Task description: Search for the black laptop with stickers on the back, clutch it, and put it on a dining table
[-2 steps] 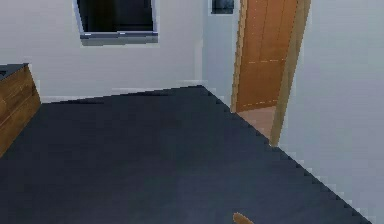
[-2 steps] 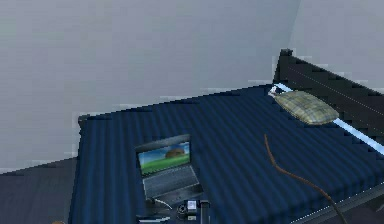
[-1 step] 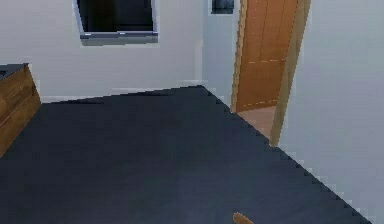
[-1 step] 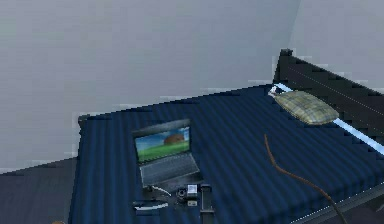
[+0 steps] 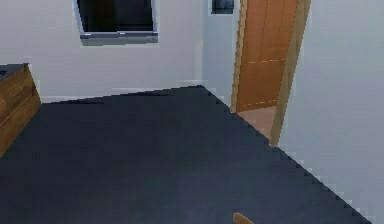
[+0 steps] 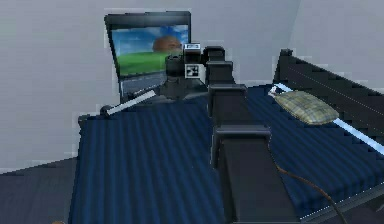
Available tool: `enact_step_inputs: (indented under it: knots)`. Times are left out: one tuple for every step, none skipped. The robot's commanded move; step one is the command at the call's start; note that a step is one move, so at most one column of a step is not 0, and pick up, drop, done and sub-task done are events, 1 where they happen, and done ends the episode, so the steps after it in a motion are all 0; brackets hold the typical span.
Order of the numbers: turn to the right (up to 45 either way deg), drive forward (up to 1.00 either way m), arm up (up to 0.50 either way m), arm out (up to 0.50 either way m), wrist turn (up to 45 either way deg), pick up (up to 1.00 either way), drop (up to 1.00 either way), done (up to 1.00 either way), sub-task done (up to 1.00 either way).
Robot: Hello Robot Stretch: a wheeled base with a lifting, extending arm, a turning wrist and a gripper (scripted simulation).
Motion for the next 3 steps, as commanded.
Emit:
enact_step_inputs:
  knots:
    - [0.0, 0.0, 0.0, 0.0, -45.0, 0.0, 0.0, 0.0, 0.0]
    - [0.0, 0.0, 0.0, 0.0, -21.0, 0.0, 0.0, 0.0, 0.0]
    - [0.0, 0.0, 0.0, -0.3, 0.0, 0.0, 0.0, 0.0, 0.0]
